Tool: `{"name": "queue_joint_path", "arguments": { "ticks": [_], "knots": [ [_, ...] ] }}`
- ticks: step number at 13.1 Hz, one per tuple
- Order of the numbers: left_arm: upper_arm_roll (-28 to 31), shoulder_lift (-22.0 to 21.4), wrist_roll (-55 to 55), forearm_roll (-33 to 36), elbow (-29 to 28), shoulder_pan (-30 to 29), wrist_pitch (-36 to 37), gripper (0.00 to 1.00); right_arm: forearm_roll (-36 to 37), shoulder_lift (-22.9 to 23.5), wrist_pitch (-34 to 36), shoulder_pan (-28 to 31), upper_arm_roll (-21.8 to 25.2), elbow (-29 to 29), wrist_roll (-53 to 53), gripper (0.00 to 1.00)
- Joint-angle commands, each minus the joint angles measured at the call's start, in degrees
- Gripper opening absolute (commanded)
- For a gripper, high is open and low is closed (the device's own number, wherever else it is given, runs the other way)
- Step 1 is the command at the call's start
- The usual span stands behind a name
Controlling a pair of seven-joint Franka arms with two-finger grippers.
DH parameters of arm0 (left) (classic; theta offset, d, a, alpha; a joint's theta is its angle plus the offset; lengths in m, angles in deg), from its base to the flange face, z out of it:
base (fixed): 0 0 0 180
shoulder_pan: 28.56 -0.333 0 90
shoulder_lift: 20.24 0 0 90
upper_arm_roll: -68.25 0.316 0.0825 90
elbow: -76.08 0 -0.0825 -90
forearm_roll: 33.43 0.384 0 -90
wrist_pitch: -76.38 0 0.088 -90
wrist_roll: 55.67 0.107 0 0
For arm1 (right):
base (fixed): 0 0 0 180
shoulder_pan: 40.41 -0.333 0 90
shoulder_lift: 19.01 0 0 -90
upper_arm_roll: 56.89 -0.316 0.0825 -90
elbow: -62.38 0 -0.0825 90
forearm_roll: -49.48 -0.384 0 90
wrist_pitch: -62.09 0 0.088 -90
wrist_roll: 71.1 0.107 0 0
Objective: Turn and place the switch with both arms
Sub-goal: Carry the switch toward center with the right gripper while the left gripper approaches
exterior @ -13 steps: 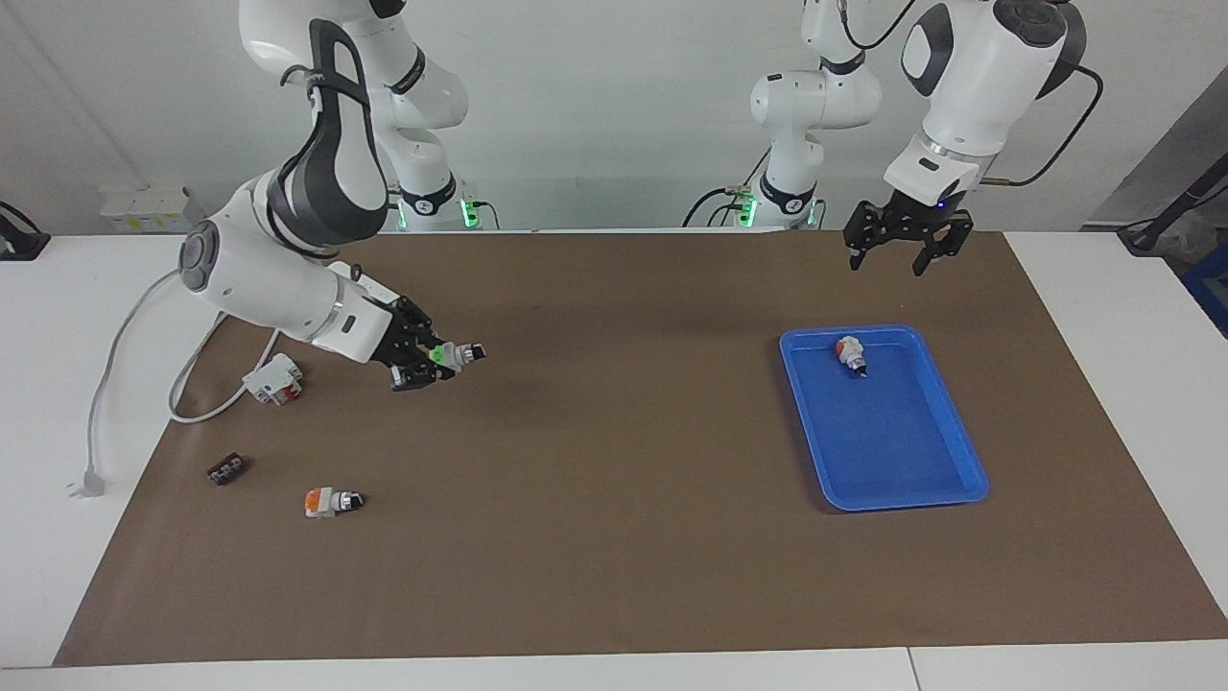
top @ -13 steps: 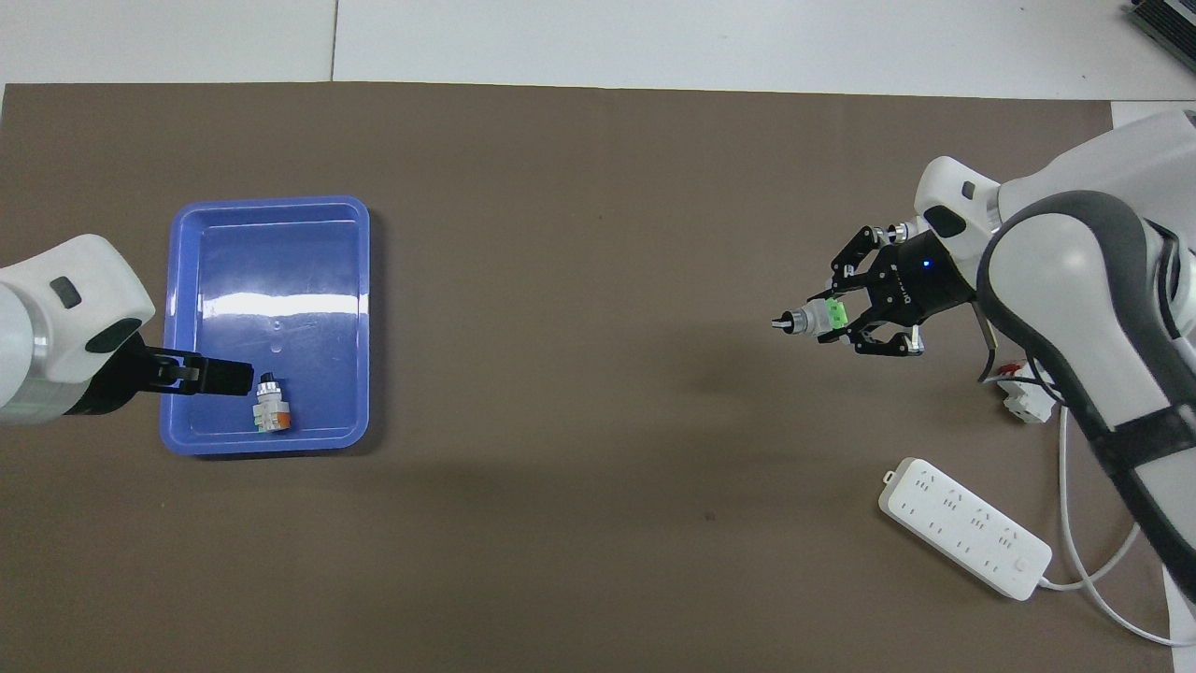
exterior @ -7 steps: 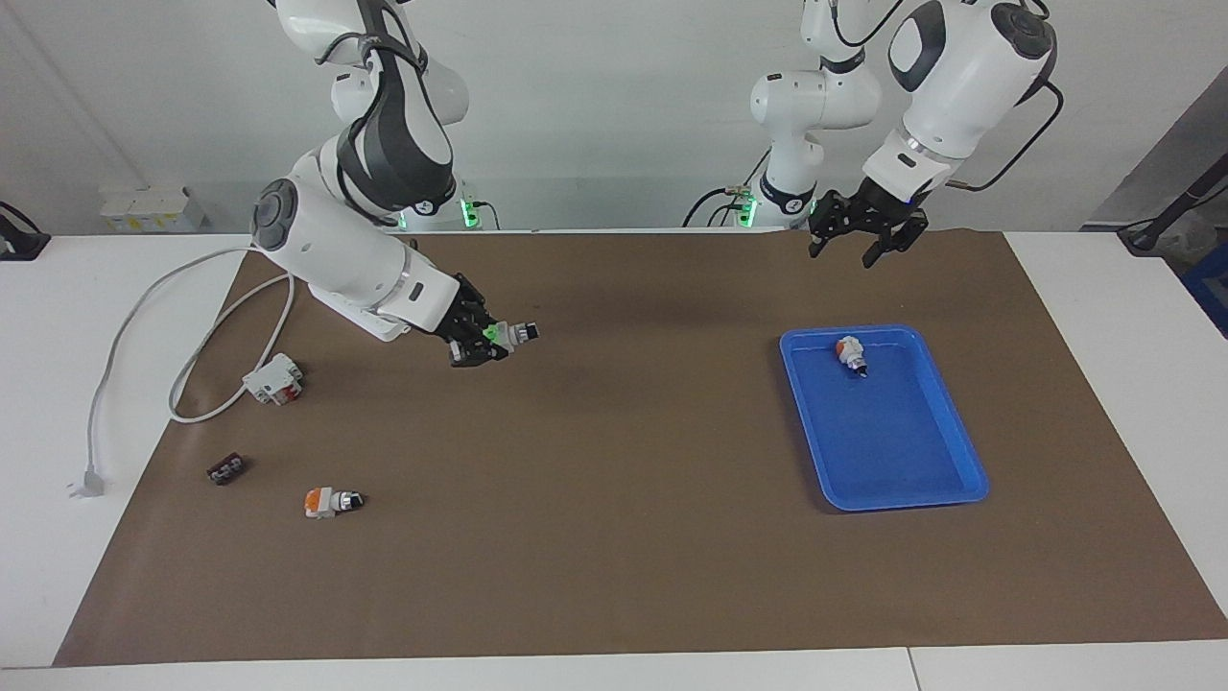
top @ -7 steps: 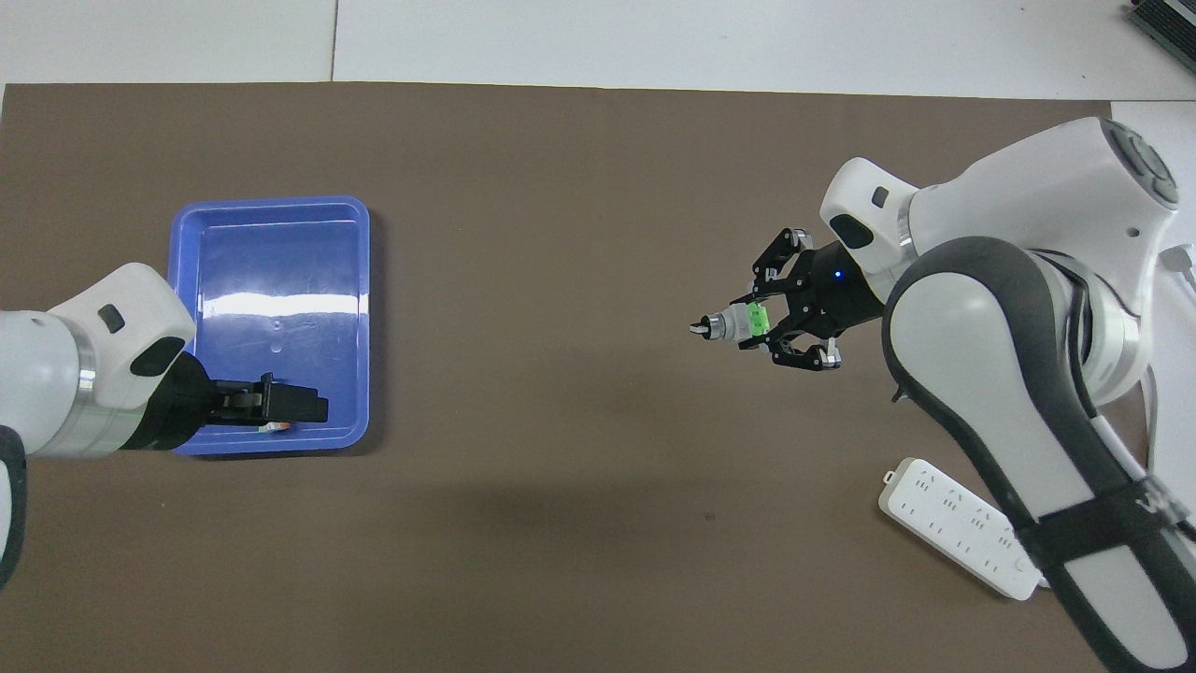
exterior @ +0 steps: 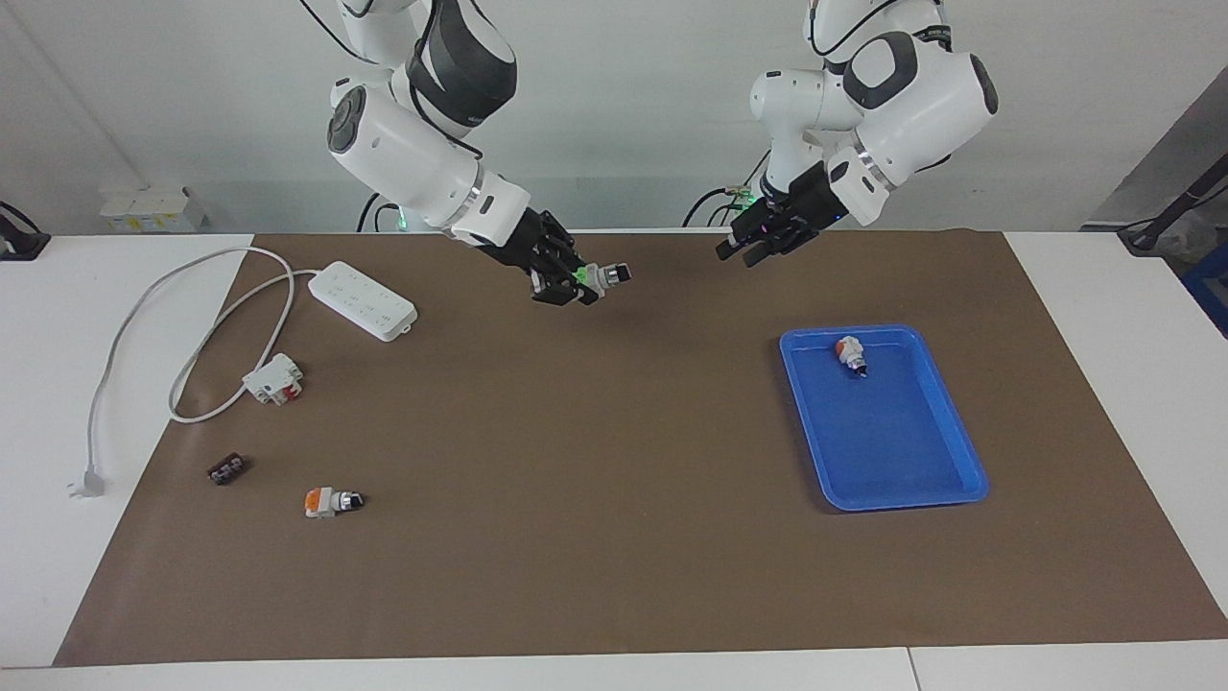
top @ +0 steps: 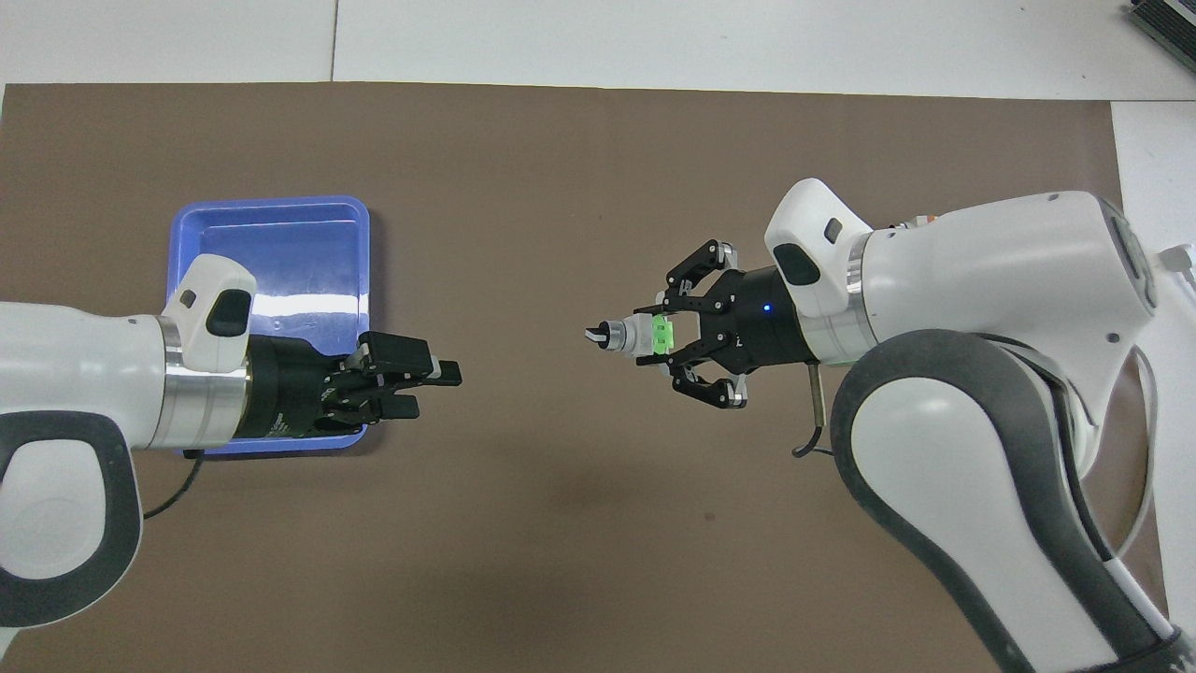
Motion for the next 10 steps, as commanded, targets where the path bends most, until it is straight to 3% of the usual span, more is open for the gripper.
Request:
{"name": "queue_joint_path", "arguments": {
  "ticks": [1, 6, 10],
  "knots": [
    [0.7, 0.2, -6.8, -9.6, 0.0, 1.8, -4.6, 0.57, -2.3, -2.2, -1.3, -1.0, 0.2, -2.9, 0.5, 0.00],
    [0.5, 1.9, -20.2, -17.9, 0.8, 10.3, -17.8, 0.36, -5.3, -3.3, -2.2, -2.4, 0.2, -4.3, 1.0, 0.00],
    [0.6, 2.2, -28.2, -17.8, 1.5, 10.8, -16.4, 0.33, -5.3, -3.3, -2.6, -2.5, 0.2, -4.3, 1.9, 0.00]
  ]
}}
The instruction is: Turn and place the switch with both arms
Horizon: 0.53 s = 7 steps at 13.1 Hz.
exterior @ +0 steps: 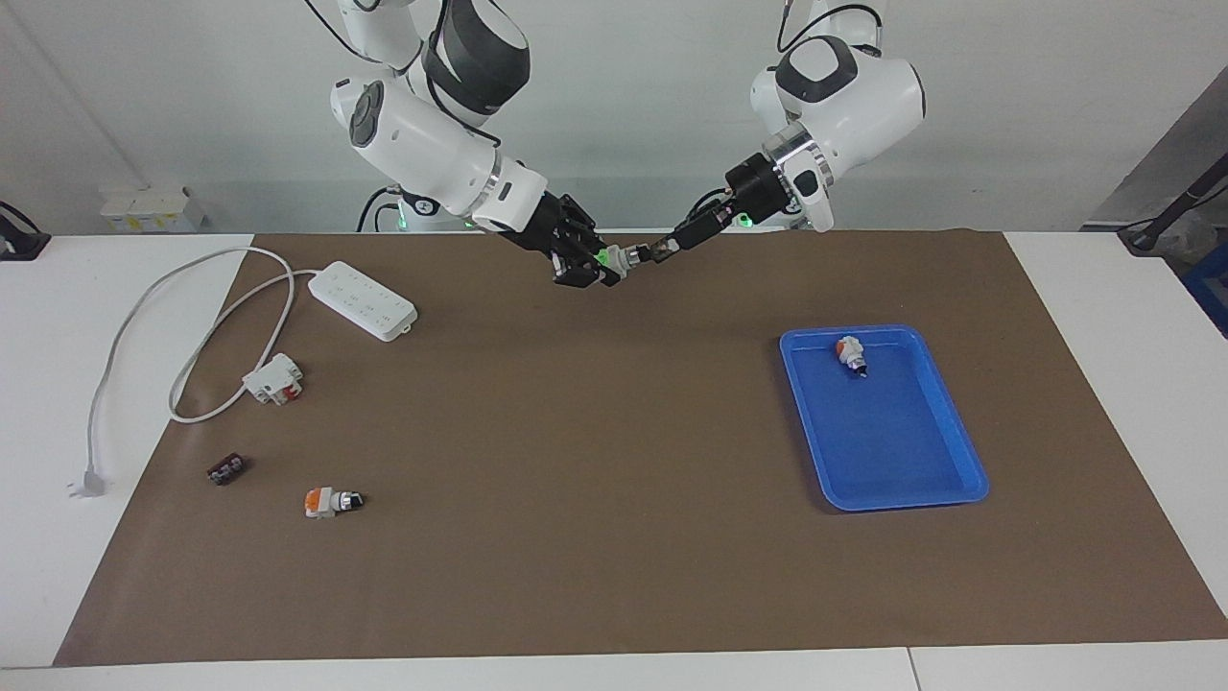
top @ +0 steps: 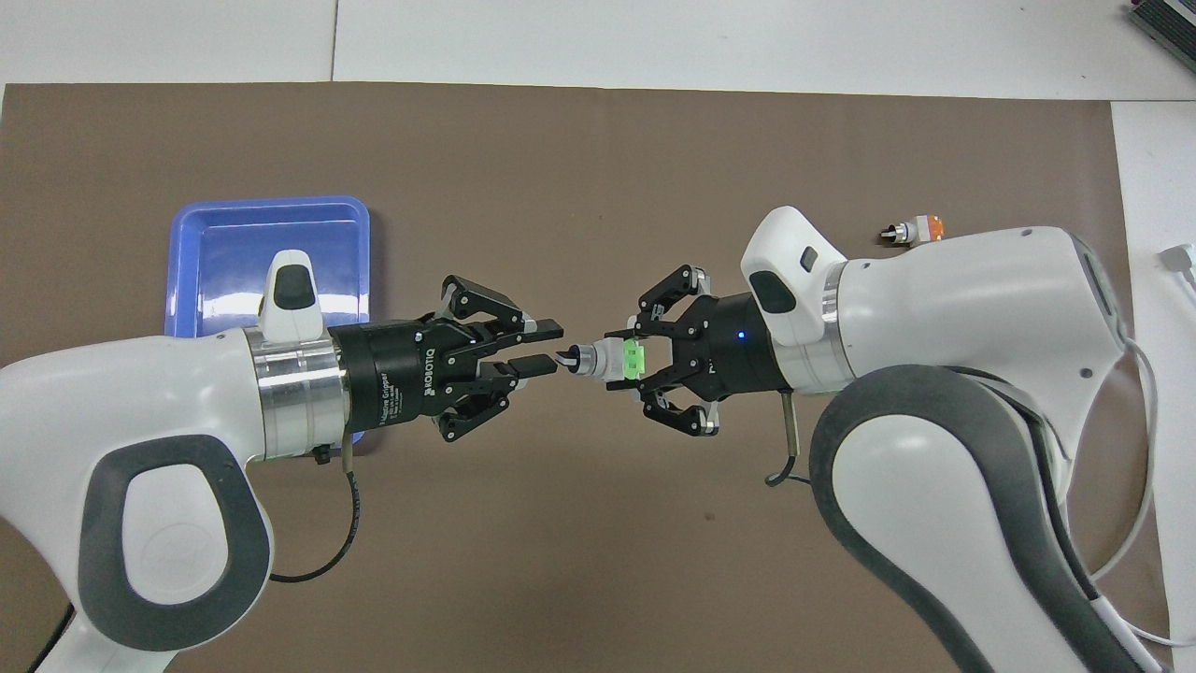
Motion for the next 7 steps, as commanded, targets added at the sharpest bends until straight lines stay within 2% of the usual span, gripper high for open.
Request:
{"name": "queue_joint_path", "arguments": {
  "ticks": [1, 7],
  "knots": [
    [0.9, 0.5, -3.6, -0.8, 0.9, 0.7, 2.1, 0.33, -1.7, -1.7, -1.4, -0.2, 0.0, -2.1, 0.8, 0.00],
    [0.7, 0.2, -7.5, -0.6, 0.4, 0.8, 2.6, 0.34, -1.7, -1.7, -1.5, -0.2, 0.0, -2.0, 0.8, 0.00]
  ]
}}
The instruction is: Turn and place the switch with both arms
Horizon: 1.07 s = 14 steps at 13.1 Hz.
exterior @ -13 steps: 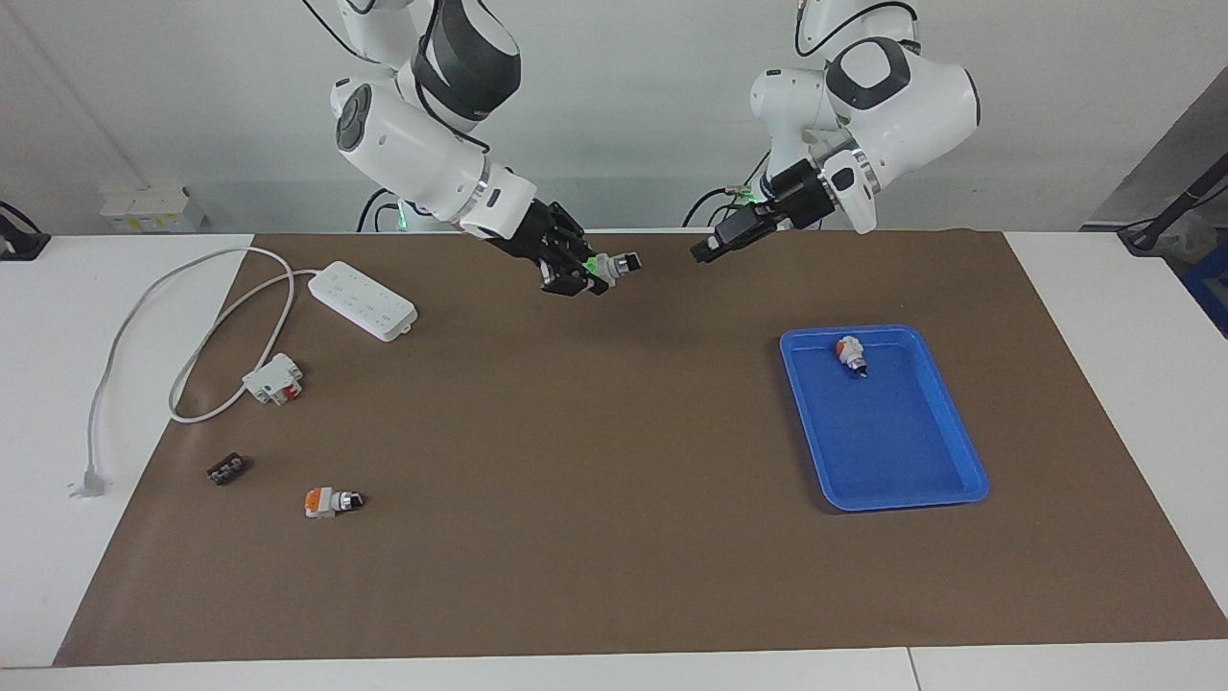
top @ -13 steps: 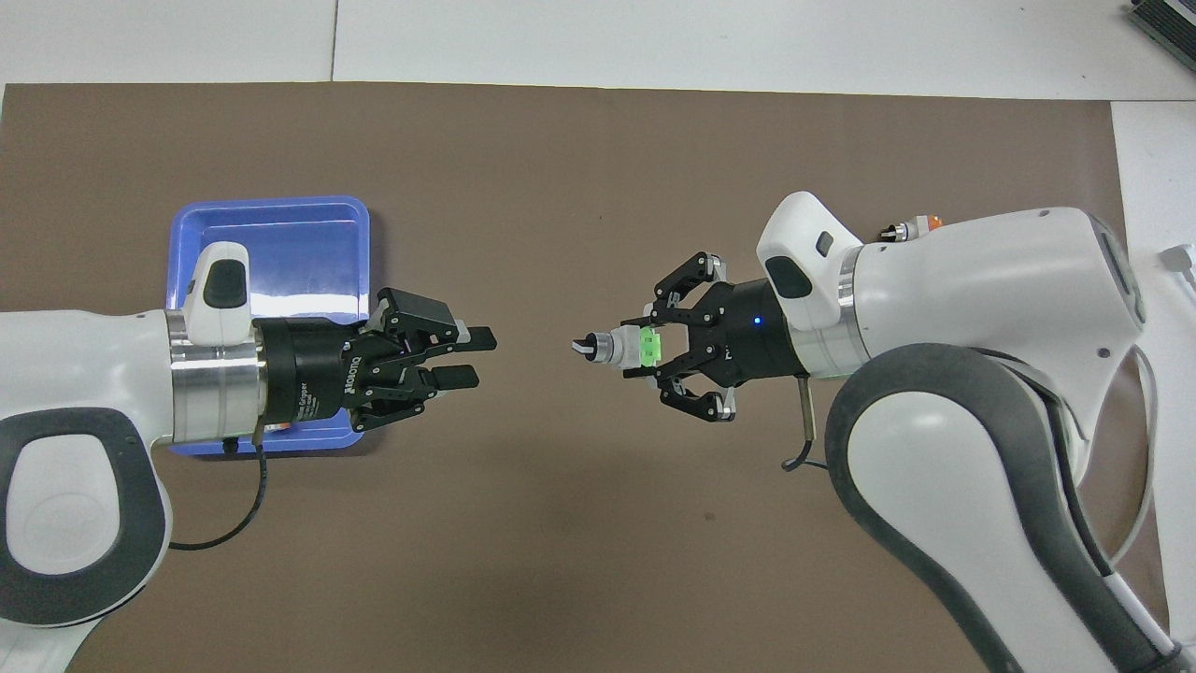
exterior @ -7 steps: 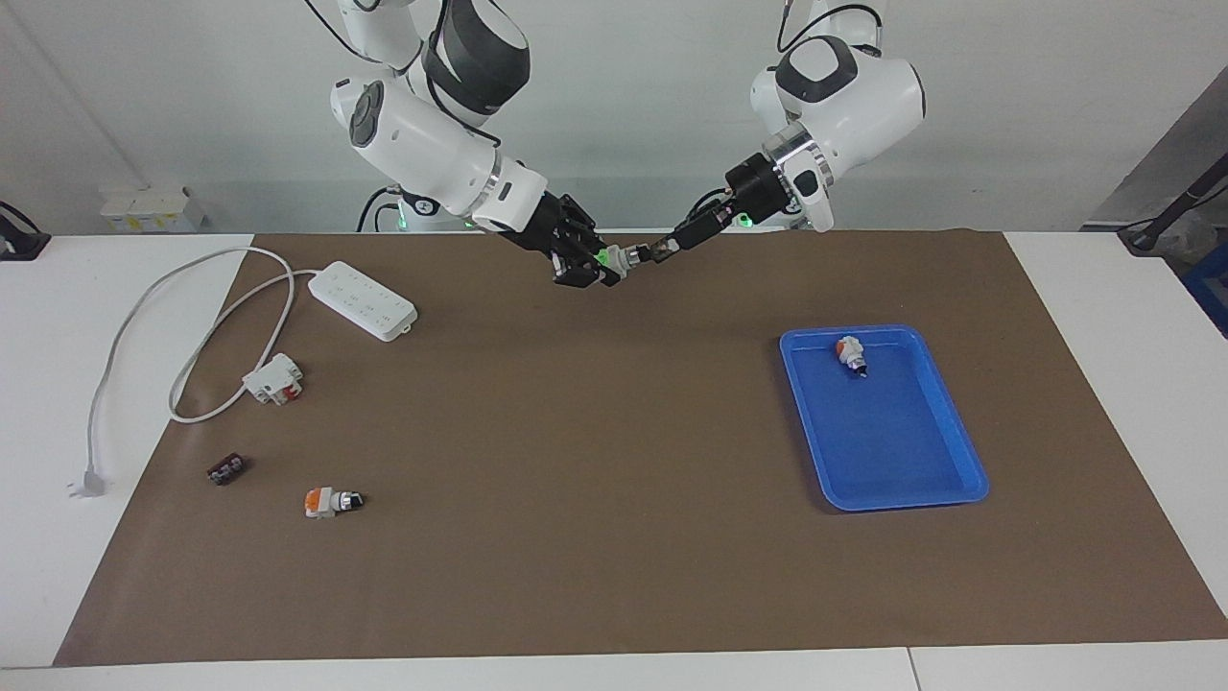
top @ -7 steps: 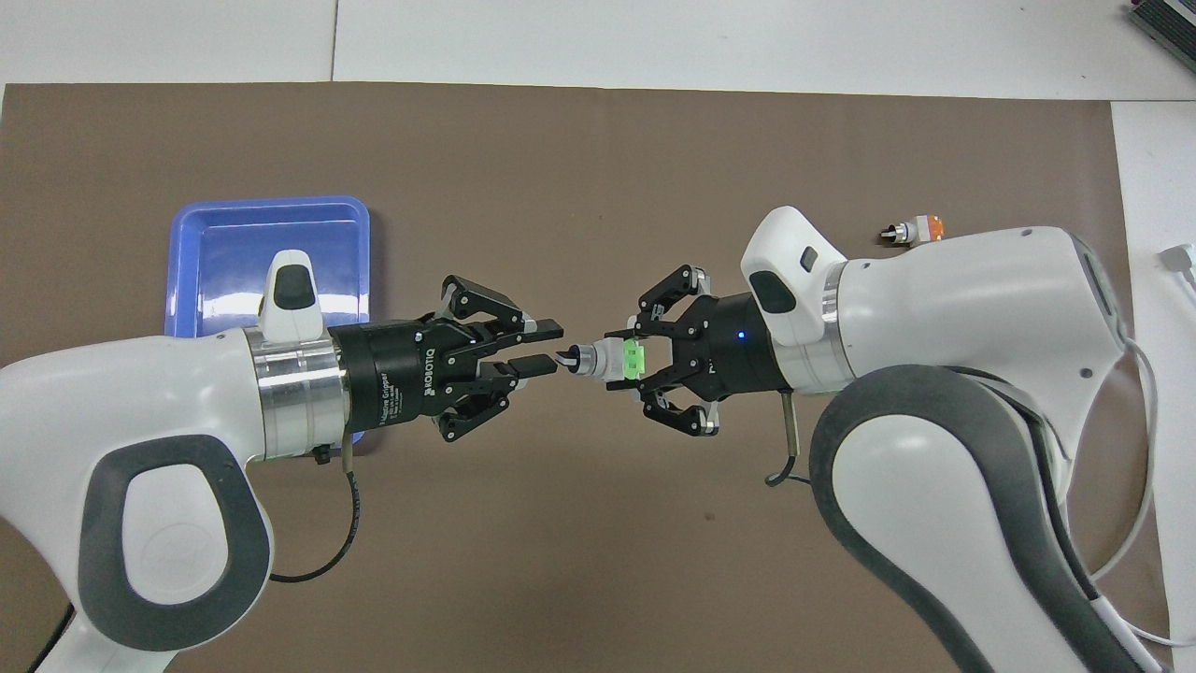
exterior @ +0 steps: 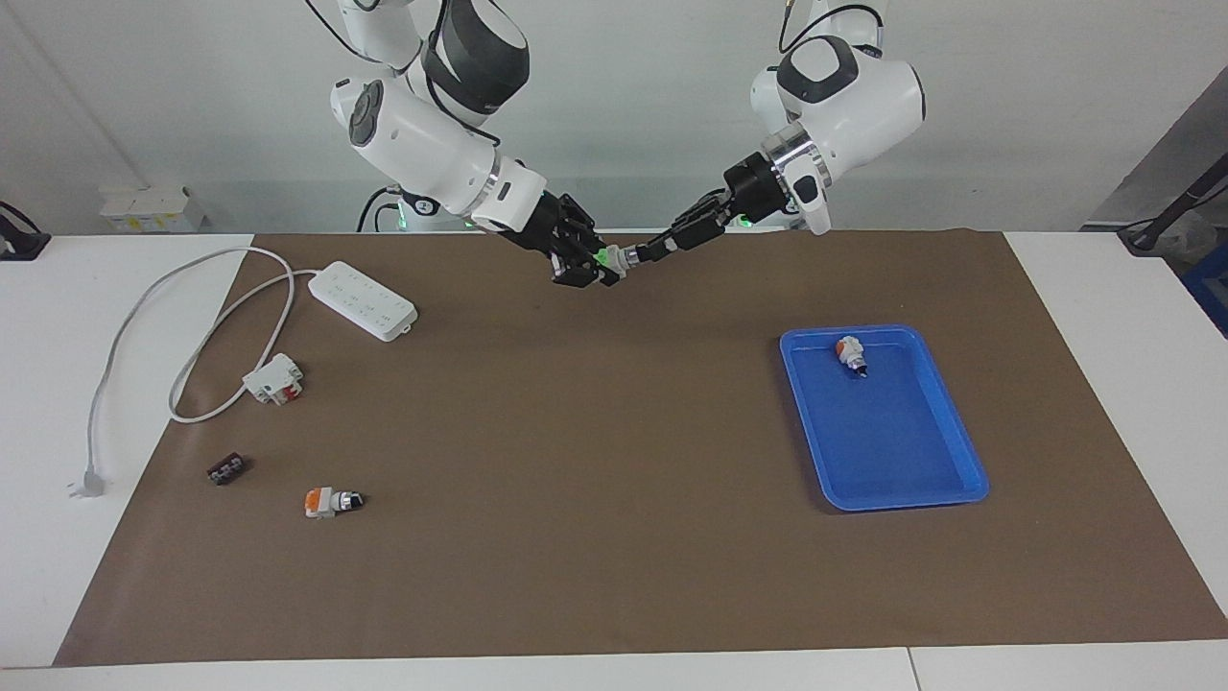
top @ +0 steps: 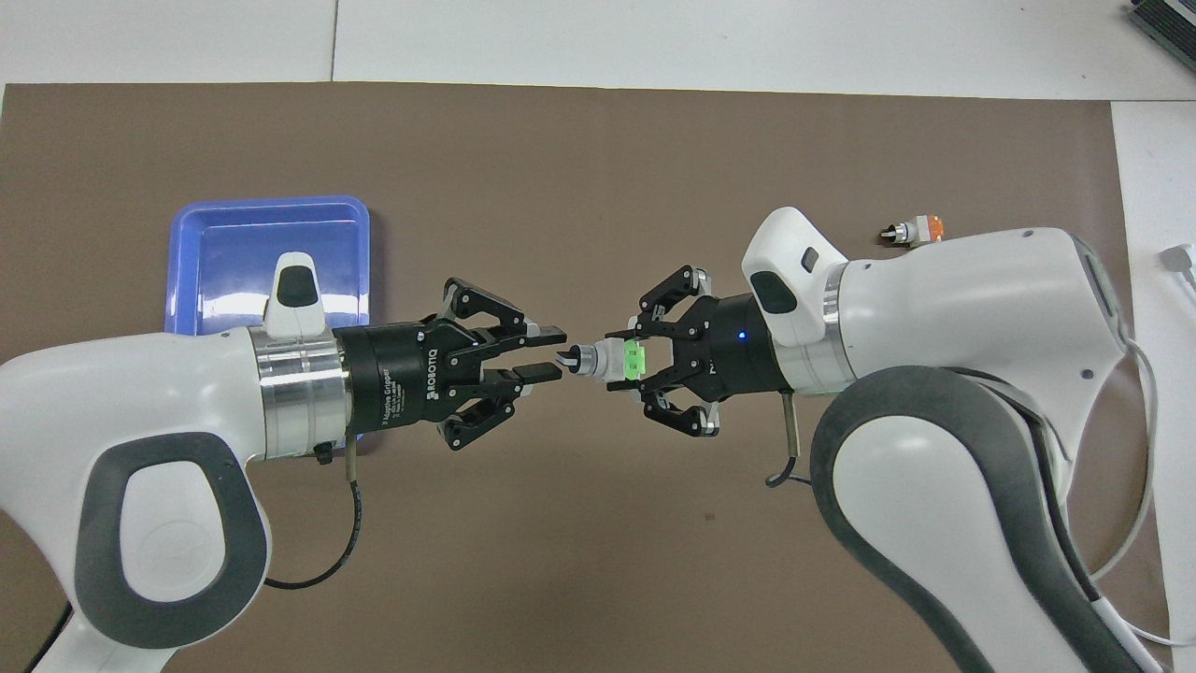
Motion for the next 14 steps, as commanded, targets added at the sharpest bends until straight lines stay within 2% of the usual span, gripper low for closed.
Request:
{"name": "queue_joint_path", "arguments": {
  "ticks": [1, 8, 11, 13, 14],
  "knots": [
    [0.6, 0.1, -1.4, -0.5, 0.1, 1.0, 0.5, 0.34, -1.7, -1.6, -1.5, -0.2, 0.1, -1.9, 0.7, 0.00],
    [-0.2, -0.3, -1.3, -0.4, -1.3, 1.8, -0.2, 0.33, -1.6, -1.7, -1.4, -0.2, 0.1, -2.0, 0.6, 0.00],
    [-0.2, -0.3, -1.1, -0.4, -1.2, 1.8, -0.2, 0.21, -1.7, -1.8, -1.4, -0.2, 0.1, -2.0, 0.7, 0.00],
    [-0.2, -0.3, -0.8, -0.4, -1.2, 1.8, -0.5, 0.04, -1.6, -1.8, -1.4, -0.2, 0.1, -2.0, 0.6, 0.00],
    [-0.2, -0.3, -0.5, -0.4, -1.2, 1.8, -0.4, 0.00, -1.6, -1.8, -1.4, -0.2, 0.1, -2.0, 0.7, 0.00]
  ]
}}
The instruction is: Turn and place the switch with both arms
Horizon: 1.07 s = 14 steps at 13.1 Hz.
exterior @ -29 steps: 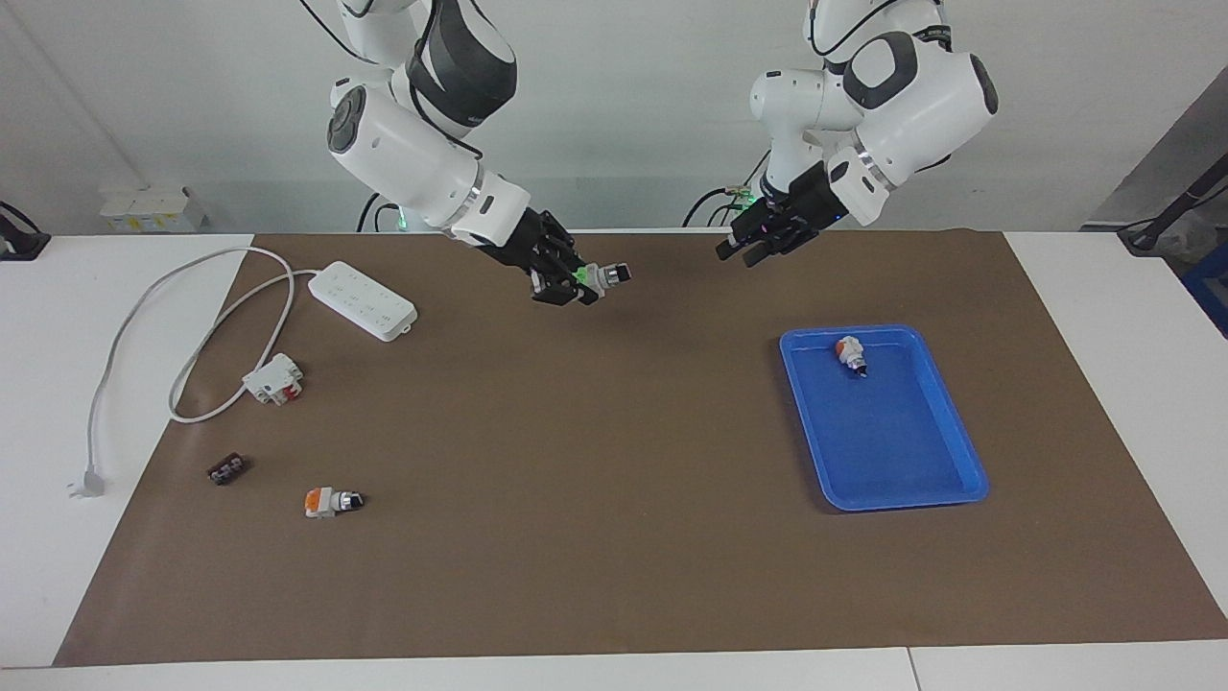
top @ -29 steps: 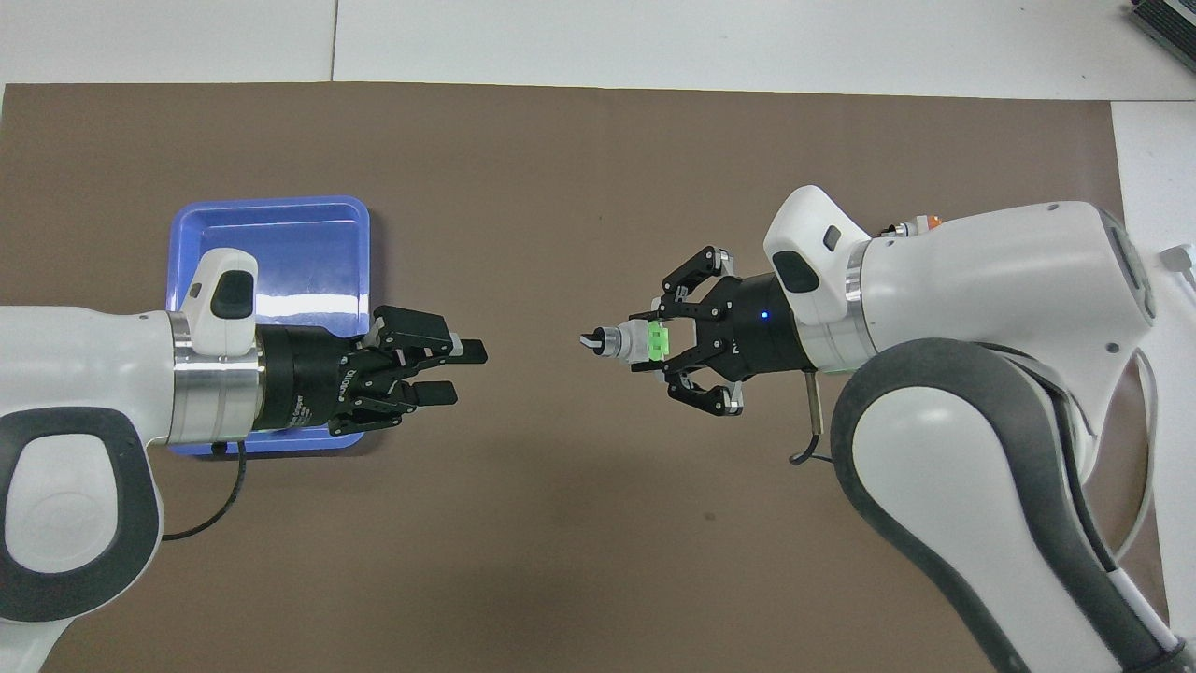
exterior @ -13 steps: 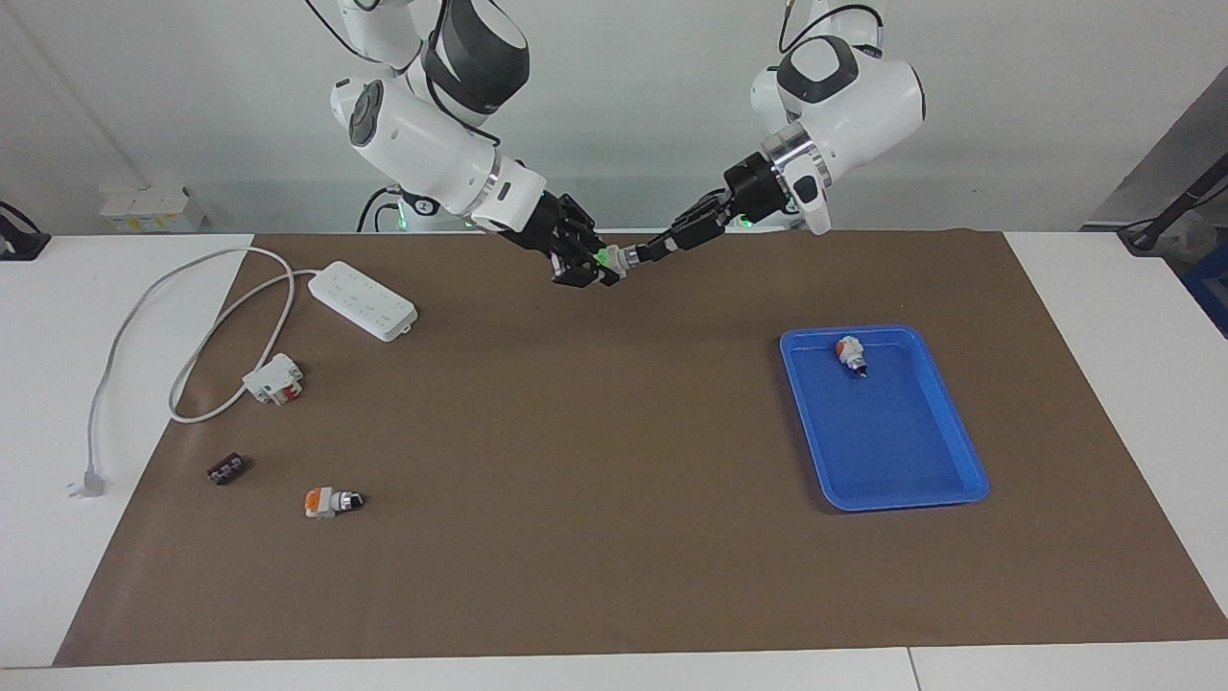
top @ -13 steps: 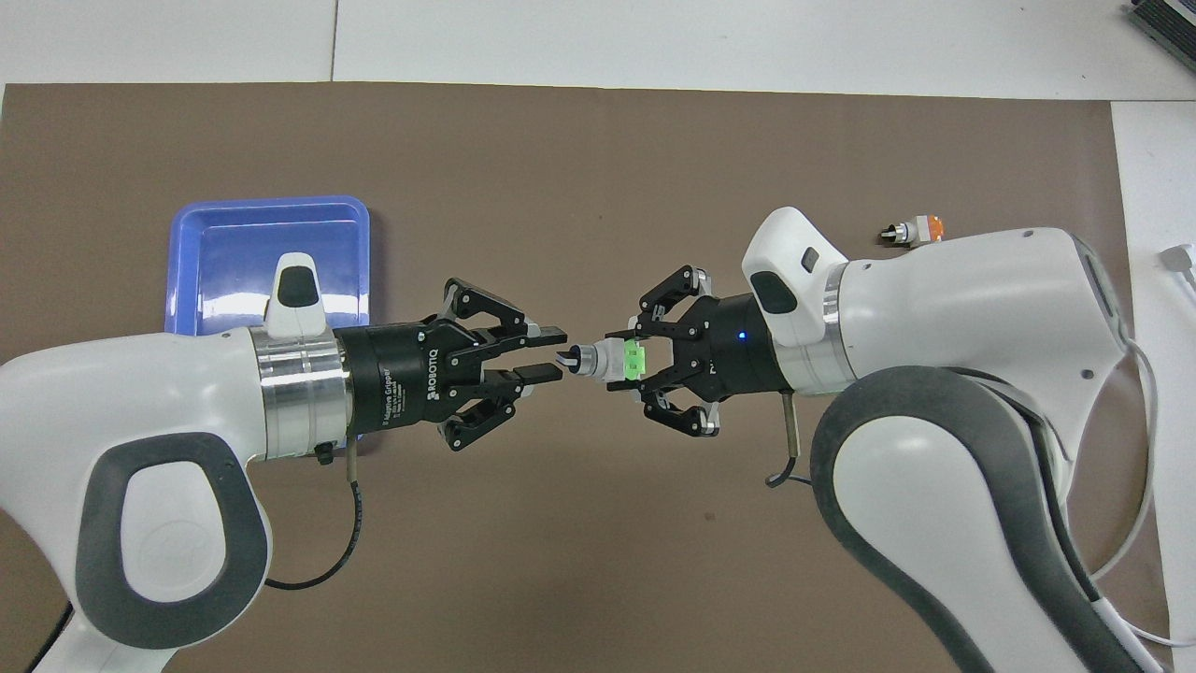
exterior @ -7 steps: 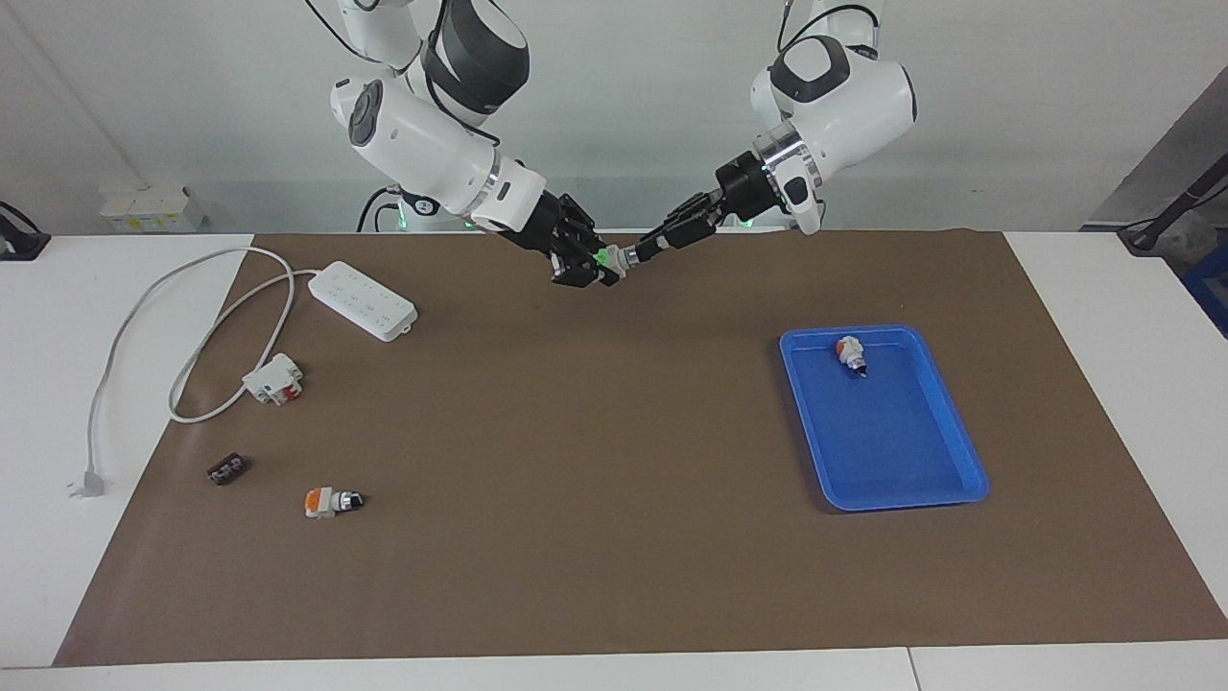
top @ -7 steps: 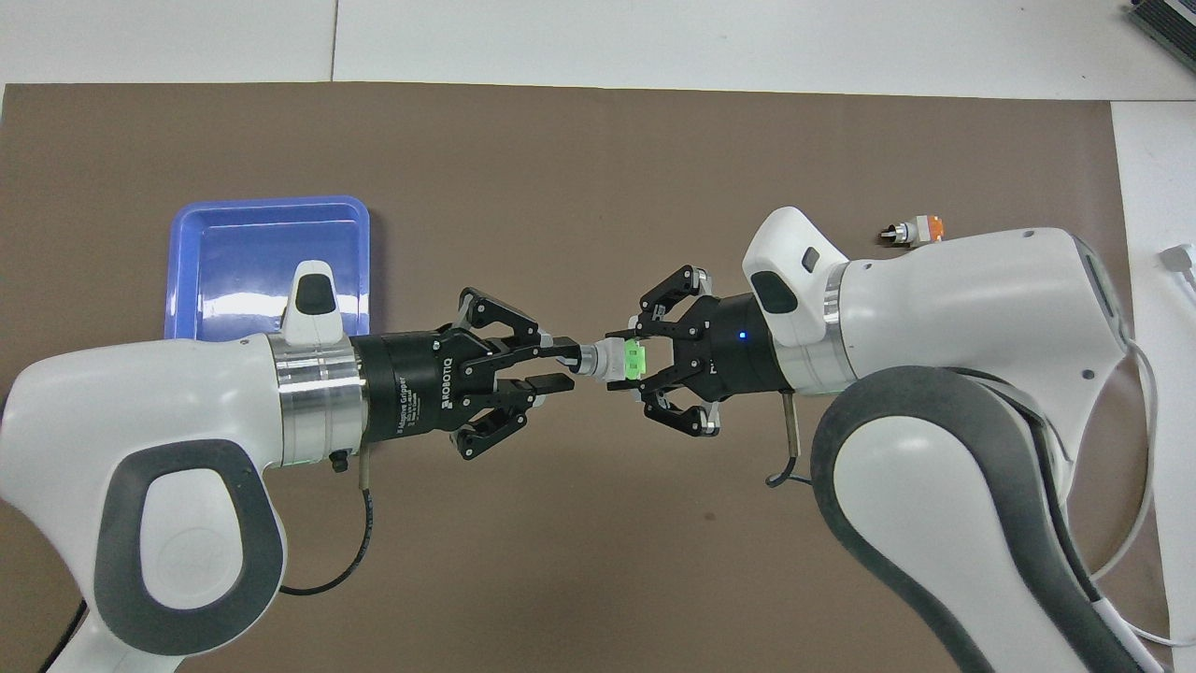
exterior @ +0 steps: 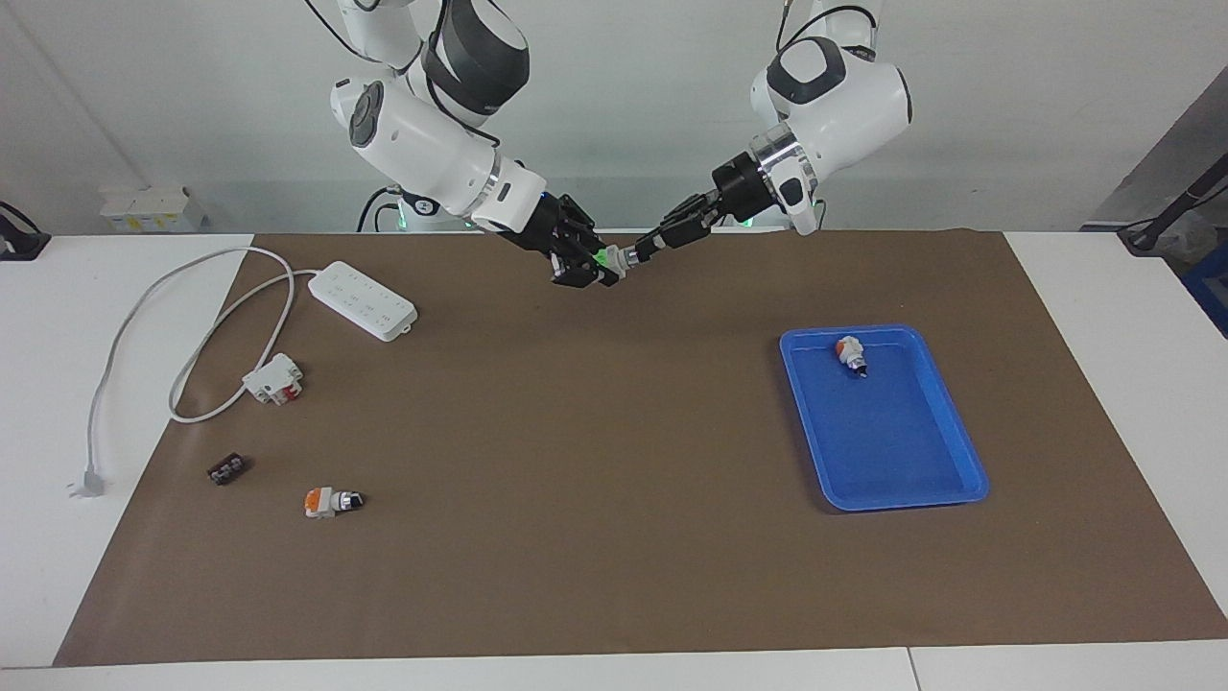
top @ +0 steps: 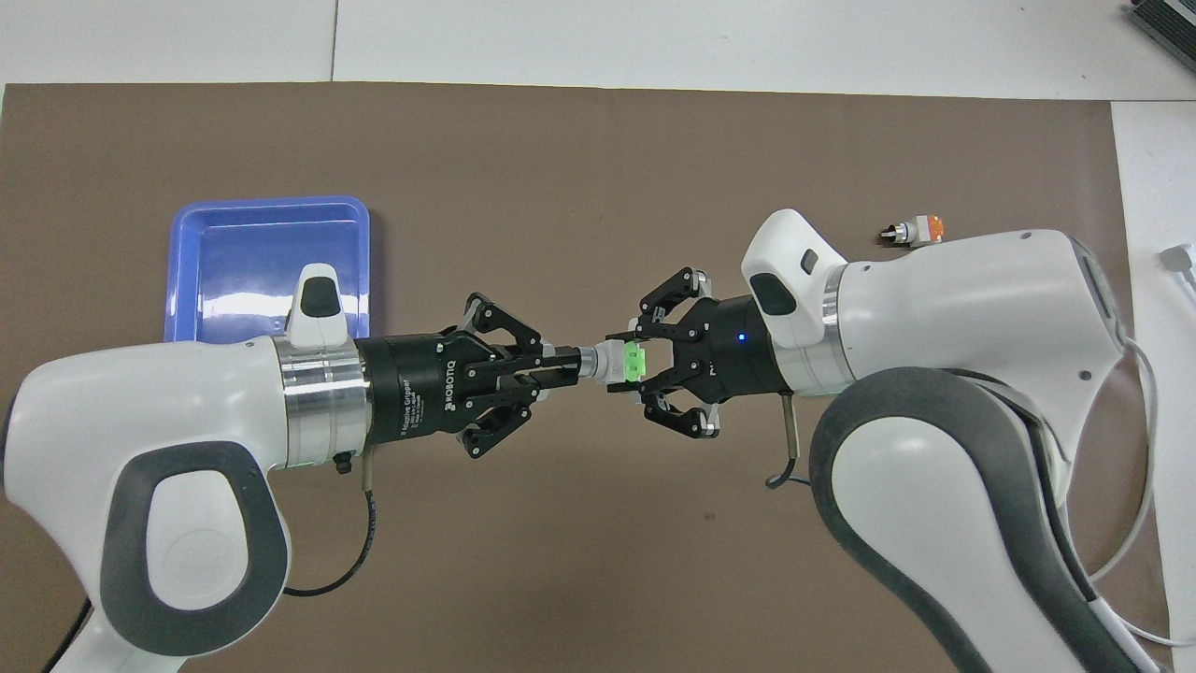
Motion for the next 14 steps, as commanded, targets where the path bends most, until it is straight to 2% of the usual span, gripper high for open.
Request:
{"name": "queue_joint_path", "arguments": {
  "ticks": [1, 8, 14],
  "knots": [
    [0.3, -0.3, 0.3, -0.3, -0.7, 0.9, -0.4, 0.00, -1.6, -1.7, -1.3, -0.1, 0.1, -1.6, 0.7, 0.00],
    [0.1, -0.1, 8.0, 2.2, -0.6, 1.0, -1.3, 0.00, -1.6, -1.8, -2.2, -0.1, 0.1, -1.9, 0.6, 0.00],
    [0.0, -0.1, 26.7, 2.5, -0.6, 1.1, -1.6, 0.00, -1.6, -3.2, -2.4, -0.1, 0.1, -2.8, 0.7, 0.00]
  ]
}}
